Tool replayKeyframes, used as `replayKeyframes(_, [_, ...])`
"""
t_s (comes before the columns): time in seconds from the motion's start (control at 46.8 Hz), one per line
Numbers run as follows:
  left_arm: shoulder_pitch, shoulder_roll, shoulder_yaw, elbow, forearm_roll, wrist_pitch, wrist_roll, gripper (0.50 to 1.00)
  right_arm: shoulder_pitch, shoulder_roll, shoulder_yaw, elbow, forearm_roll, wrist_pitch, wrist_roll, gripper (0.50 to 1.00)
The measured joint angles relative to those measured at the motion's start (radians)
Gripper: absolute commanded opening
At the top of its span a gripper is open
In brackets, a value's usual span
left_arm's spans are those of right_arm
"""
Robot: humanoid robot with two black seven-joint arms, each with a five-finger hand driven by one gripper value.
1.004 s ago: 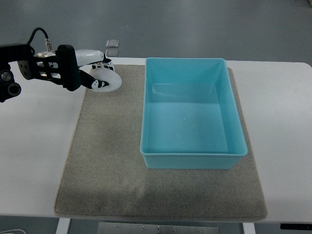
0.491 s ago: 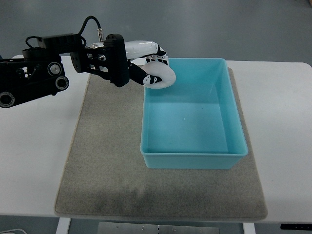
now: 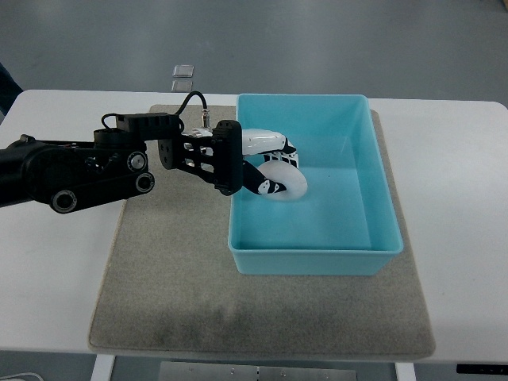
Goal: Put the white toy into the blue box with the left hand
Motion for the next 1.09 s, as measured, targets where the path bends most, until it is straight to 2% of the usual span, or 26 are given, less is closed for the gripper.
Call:
replayKeyframes(0.021, [0.000,0.000,0.000,0.000,0.000,0.000,0.000,0.988,0.000,0.000,0.000,0.000,0.000,0.000,0.000,0.936])
replayKeyframes(0.064, [0.000,0.000,0.001,0.000,0.000,0.000,0.001,0.992,0.000,0.000,0.000,0.000,0.000,0.000,0.000,0.936])
replayKeyframes(0.385, [0.000,0.007,-0.022,-0.002,-0.024,0.031,-0.001,0.992,0.000,0.000,0.000,0.000,0.000,0.000,0.000,0.936])
replayKeyframes(0.62, [0.011,0.024,-0.122,-0.001,-0.062,0.070,-0.008,0.990,0.000,0.000,0.000,0.000,0.000,0.000,0.000,0.936])
replayKeyframes(0.812, [0.017,0.057,-0.187,0.021,-0.296,0.071,-0.006,0.988,0.000,0.000,0.000,0.000,0.000,0.000,0.000,0.936])
replayKeyframes(1.09, [0.019,0.113,-0.236,0.084,-0.788,0.072,0.003,0.986,0.000,0.000,0.000,0.000,0.000,0.000,0.000,0.936])
